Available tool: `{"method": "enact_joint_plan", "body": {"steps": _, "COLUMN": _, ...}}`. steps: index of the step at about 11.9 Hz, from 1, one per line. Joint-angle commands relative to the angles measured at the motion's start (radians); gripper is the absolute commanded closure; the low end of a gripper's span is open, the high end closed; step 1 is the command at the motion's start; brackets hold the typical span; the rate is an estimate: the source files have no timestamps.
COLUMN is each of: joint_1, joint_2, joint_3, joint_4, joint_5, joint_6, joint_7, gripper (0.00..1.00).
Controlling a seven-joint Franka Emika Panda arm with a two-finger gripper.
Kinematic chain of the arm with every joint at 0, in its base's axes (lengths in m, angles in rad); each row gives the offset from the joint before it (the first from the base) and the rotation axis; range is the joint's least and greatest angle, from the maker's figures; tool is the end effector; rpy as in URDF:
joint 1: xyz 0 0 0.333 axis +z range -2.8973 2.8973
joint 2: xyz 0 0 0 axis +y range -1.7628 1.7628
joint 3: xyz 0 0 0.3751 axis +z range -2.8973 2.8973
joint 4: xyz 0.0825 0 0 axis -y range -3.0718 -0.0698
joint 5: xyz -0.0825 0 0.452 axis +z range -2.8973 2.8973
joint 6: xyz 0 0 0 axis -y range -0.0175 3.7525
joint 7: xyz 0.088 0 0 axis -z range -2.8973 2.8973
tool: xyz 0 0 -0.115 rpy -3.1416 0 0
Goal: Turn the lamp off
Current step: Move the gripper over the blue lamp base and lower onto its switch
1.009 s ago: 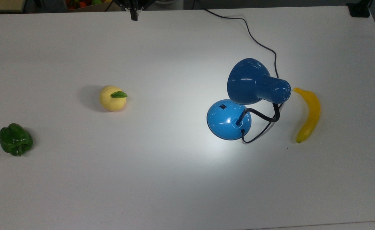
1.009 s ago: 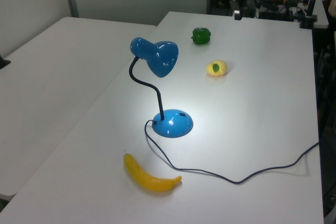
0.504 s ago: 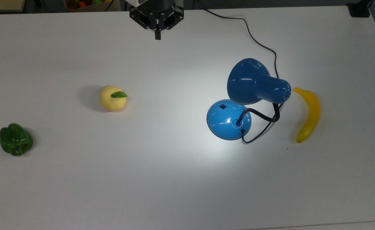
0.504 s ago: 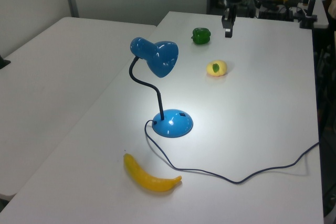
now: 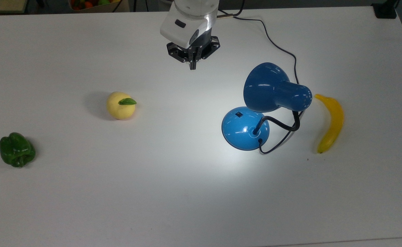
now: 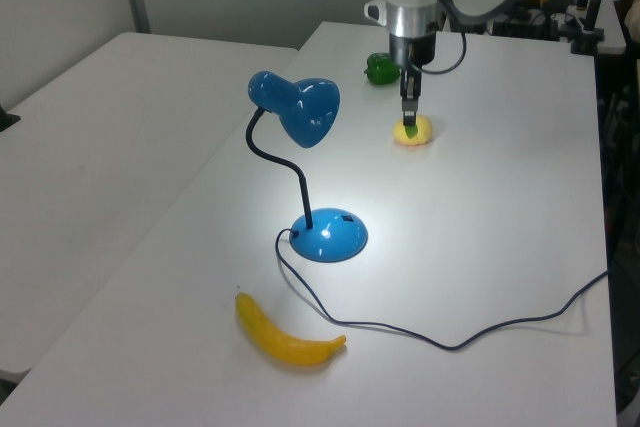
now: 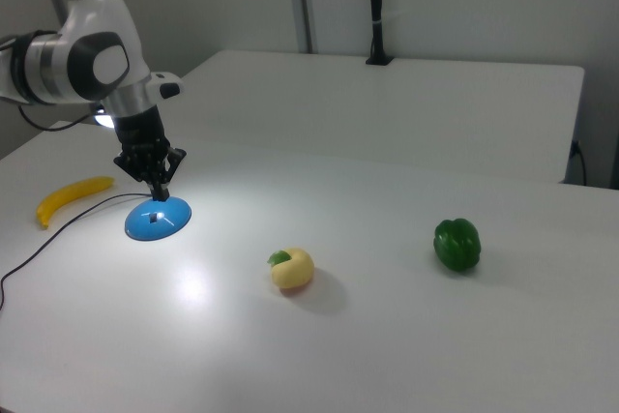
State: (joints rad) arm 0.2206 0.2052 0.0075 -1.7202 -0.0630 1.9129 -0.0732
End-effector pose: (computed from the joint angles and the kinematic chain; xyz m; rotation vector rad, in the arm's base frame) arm 0.6795 0.1523 0.4879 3.0430 0.4952 -0.0123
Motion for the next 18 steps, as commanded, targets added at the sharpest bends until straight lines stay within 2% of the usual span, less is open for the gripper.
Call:
{"method": "enact_joint_plan", "body": {"steps": 1, "joint_1": 0.005, "joint_2": 0.051, "joint_3": 0.041, "joint_4": -0.033, "joint_5": 0.005, "joint_6": 0.122, "joint_7": -0.063, "gripper": 1.0}}
{"method": "enact_joint_plan", "body": {"steps": 4, "joint_1": 0.005, "joint_2": 0.108, "joint_3": 0.084, "joint_4": -0.055, "joint_5": 0.003, "joint_6": 0.25, "joint_7": -0.069, "gripper": 1.0}}
{"method": "enact_joint_plan", "body": {"steps": 9, "joint_1": 0.005, "joint_2": 0.177, "joint_3": 0.117, "joint_4": -0.056, "joint_5": 0.002, "joint_6": 0.386, "joint_7": -0.069, "gripper": 1.0}}
{"method": "enact_joint_plan", "body": {"steps": 14, "joint_1": 0.022, "joint_2": 0.232, "joint_3": 0.12, "joint_4": -0.056, "joint_5": 0.0, "joint_6": 0.514, "joint_7": -0.079, "gripper": 1.0}}
{"method": "enact_joint_plan", "body": {"steps": 18, "joint_1": 0.025, "joint_2": 0.232, "joint_3": 0.121, "joint_4": -0.056, "joint_5": 0.002, "joint_6": 0.52, "joint_7": -0.091, "gripper": 1.0}}
